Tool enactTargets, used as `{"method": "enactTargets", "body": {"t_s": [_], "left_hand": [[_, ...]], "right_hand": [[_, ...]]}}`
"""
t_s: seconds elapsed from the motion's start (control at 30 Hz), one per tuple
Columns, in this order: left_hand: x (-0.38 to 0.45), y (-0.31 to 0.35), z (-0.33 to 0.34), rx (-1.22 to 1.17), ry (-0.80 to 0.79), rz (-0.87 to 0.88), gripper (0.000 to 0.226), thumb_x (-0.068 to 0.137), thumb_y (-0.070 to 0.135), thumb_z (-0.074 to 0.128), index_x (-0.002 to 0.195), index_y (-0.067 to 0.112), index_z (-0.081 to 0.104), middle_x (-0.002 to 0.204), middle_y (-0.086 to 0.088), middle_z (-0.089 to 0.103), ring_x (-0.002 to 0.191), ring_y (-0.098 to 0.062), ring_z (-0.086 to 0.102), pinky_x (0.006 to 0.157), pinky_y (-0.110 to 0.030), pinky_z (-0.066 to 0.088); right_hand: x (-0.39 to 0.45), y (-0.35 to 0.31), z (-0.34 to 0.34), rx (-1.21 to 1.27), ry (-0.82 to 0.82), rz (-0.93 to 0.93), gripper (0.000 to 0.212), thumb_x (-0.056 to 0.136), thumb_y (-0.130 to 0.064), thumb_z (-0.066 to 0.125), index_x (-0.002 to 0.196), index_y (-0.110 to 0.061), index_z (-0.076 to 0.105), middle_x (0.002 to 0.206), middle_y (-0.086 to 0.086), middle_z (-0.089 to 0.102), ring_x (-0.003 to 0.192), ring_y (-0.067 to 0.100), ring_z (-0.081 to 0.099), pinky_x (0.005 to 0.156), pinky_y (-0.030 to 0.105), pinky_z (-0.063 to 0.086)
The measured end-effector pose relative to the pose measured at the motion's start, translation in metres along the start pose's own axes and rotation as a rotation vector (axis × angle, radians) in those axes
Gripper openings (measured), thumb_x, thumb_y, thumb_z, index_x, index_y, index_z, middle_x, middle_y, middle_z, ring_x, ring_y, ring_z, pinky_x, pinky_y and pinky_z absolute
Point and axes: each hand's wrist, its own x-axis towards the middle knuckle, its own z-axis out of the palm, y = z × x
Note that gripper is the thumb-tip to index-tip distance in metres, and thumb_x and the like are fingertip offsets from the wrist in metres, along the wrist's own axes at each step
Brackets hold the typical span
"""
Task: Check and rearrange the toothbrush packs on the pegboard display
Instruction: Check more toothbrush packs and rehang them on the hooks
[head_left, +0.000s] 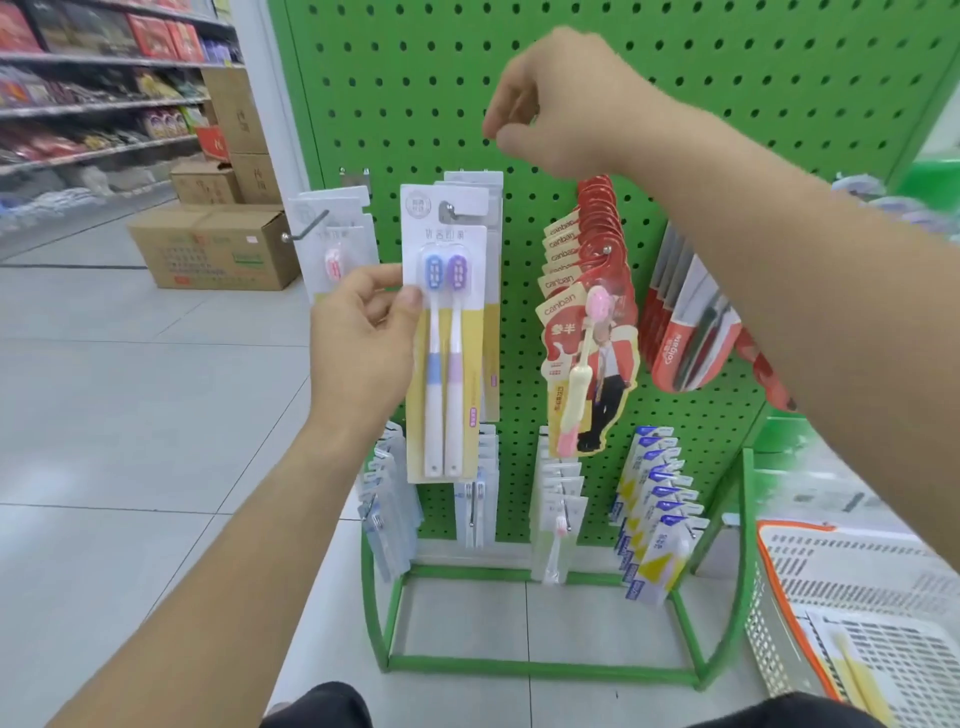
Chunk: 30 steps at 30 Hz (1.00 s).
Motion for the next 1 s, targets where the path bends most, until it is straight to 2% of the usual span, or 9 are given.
{"method": "enactTargets", "body": {"t_s": [0.17, 0.3, 0.43, 0.6, 0.7, 0.77, 0.87, 0.93, 1.0], "left_hand": [[0.002, 0.004, 0.001, 0.063, -0.060, 0.010, 0.021, 0.101, 0.007, 0.055, 0.097, 0.027, 0.063, 0.082, 0.012, 0.076, 0.078, -0.006, 0.073, 0.072, -0.029, 0.058], [0.008, 0.001, -0.004, 0.221, -0.119, 0.046, 0.009, 0.099, 0.014, 0.059, 0.101, 0.021, 0.064, 0.085, 0.006, 0.074, 0.077, -0.021, 0.072, 0.076, -0.041, 0.060], [0.002, 0.004, -0.002, 0.368, -0.006, 0.205, 0.030, 0.099, 0.008, 0.051, 0.127, 0.017, 0.055, 0.104, 0.007, 0.064, 0.083, 0.001, 0.060, 0.075, -0.012, 0.048], [-0.003, 0.004, 0.014, 0.284, 0.044, 0.359, 0.046, 0.099, 0.024, 0.058, 0.142, 0.021, 0.042, 0.126, 0.004, 0.055, 0.109, -0.007, 0.059, 0.092, -0.038, 0.054], [-0.001, 0.000, 0.022, 0.282, 0.039, 0.352, 0.054, 0.096, 0.039, 0.057, 0.144, 0.028, 0.037, 0.134, 0.005, 0.053, 0.123, -0.020, 0.056, 0.102, -0.056, 0.047], [-0.002, -0.002, 0.025, 0.286, 0.048, 0.344, 0.057, 0.095, 0.042, 0.057, 0.146, 0.029, 0.035, 0.137, 0.004, 0.052, 0.127, -0.022, 0.054, 0.105, -0.057, 0.044], [-0.004, -0.005, 0.029, 0.289, 0.054, 0.335, 0.064, 0.094, 0.044, 0.060, 0.149, 0.029, 0.031, 0.142, 0.004, 0.048, 0.130, -0.021, 0.052, 0.107, -0.053, 0.043], [-0.004, -0.008, 0.031, 0.299, 0.057, 0.338, 0.066, 0.095, 0.044, 0.060, 0.151, 0.031, 0.028, 0.144, 0.007, 0.045, 0.130, -0.020, 0.051, 0.108, -0.054, 0.042], [-0.005, -0.009, 0.033, 0.306, 0.051, 0.331, 0.066, 0.096, 0.042, 0.059, 0.153, 0.031, 0.027, 0.145, 0.011, 0.043, 0.131, -0.017, 0.048, 0.107, -0.055, 0.043]], "right_hand": [[0.033, 0.003, 0.005, -0.117, -0.181, 0.042, 0.025, 0.095, -0.002, 0.056, 0.109, -0.015, 0.072, 0.094, -0.005, 0.063, 0.091, 0.020, 0.064, 0.079, 0.027, 0.049], [0.048, 0.007, 0.026, -0.189, -0.210, 0.033, 0.032, 0.095, 0.003, 0.053, 0.117, -0.011, 0.071, 0.108, -0.001, 0.065, 0.094, 0.020, 0.061, 0.088, 0.029, 0.052], [0.060, 0.008, 0.043, -0.187, -0.125, 0.030, 0.023, 0.095, 0.000, 0.057, 0.110, -0.004, 0.073, 0.111, 0.009, 0.073, 0.088, 0.023, 0.068, 0.084, 0.030, 0.058], [0.069, 0.007, 0.051, -0.253, -0.173, 0.018, 0.007, 0.096, -0.011, 0.064, 0.095, -0.005, 0.068, 0.090, 0.007, 0.069, 0.074, 0.018, 0.062, 0.079, 0.032, 0.060], [0.075, 0.005, 0.051, -0.310, -0.223, -0.004, 0.027, 0.096, -0.002, 0.055, 0.071, -0.011, 0.048, 0.069, 0.003, 0.050, 0.059, 0.016, 0.046, 0.063, 0.025, 0.050], [0.077, 0.003, 0.049, -0.331, -0.262, -0.027, 0.031, 0.097, -0.002, 0.050, 0.069, -0.012, 0.043, 0.066, 0.002, 0.044, 0.057, 0.016, 0.040, 0.057, 0.025, 0.042], [0.076, -0.001, 0.045, -0.388, -0.324, -0.070, 0.023, 0.097, -0.004, 0.049, 0.074, -0.008, 0.052, 0.070, 0.005, 0.053, 0.059, 0.018, 0.049, 0.057, 0.028, 0.046], [0.076, -0.002, 0.042, -0.399, -0.358, -0.094, 0.011, 0.096, -0.004, 0.054, 0.094, -0.005, 0.065, 0.084, 0.007, 0.068, 0.066, 0.018, 0.067, 0.068, 0.033, 0.060], [0.077, -0.003, 0.040, -0.389, -0.342, -0.112, 0.017, 0.094, 0.000, 0.059, 0.105, -0.006, 0.069, 0.094, 0.008, 0.072, 0.074, 0.021, 0.072, 0.073, 0.038, 0.062]]}}
